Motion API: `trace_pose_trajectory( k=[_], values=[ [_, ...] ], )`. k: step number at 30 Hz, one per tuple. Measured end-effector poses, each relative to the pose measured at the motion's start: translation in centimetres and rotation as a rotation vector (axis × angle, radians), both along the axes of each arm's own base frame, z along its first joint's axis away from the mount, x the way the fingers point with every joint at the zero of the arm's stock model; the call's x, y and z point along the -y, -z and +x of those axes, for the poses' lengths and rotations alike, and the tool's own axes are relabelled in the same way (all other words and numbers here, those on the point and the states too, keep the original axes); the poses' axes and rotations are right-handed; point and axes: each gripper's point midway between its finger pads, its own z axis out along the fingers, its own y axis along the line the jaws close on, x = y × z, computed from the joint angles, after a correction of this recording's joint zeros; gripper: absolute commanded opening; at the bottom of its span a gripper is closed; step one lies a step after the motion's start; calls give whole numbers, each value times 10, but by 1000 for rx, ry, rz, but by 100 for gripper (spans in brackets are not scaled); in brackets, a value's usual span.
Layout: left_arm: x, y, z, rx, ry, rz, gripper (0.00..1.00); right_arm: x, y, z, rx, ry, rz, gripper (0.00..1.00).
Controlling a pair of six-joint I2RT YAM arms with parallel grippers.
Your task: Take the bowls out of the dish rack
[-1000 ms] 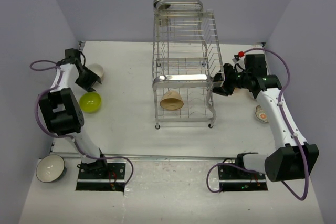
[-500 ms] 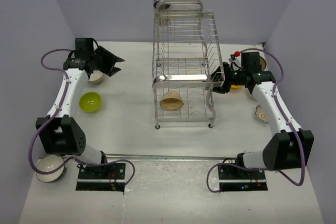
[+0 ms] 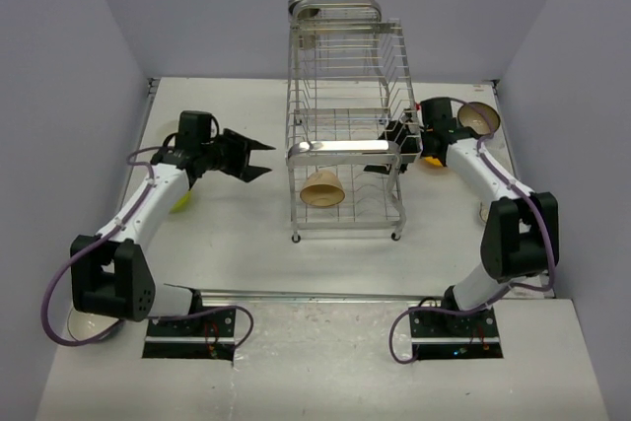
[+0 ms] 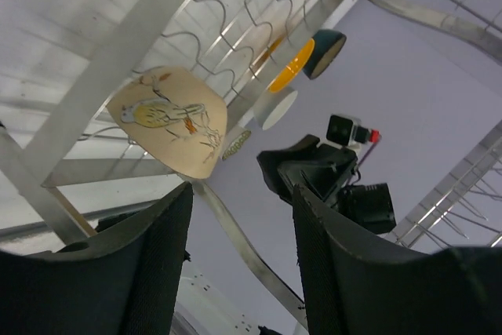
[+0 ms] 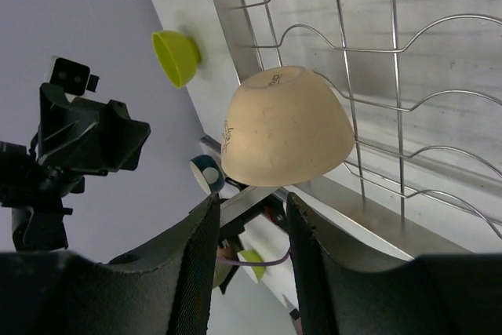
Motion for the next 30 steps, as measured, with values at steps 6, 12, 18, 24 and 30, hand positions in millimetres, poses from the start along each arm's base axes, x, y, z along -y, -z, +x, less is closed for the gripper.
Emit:
trace_pose_trajectory(
  k=[6,12,18,24,30],
  values=[
    [45,-21,-6,27,55,-93,56,-21,12,4,-16,-34,26,40],
    [84,-24,-18,3,122,-135,56,-26,23,13,-33,-27,36,40],
    [93,-20,-22,-37,143,-116,56,-30,24,15,-32,-16,48,40],
    [95,-11,-31,-80,152,-86,55,-34,26,14,-46,-6,49,40],
    [95,-5,-36,-106,157,-70,55,-34,29,16,-51,8,37,40]
  ],
)
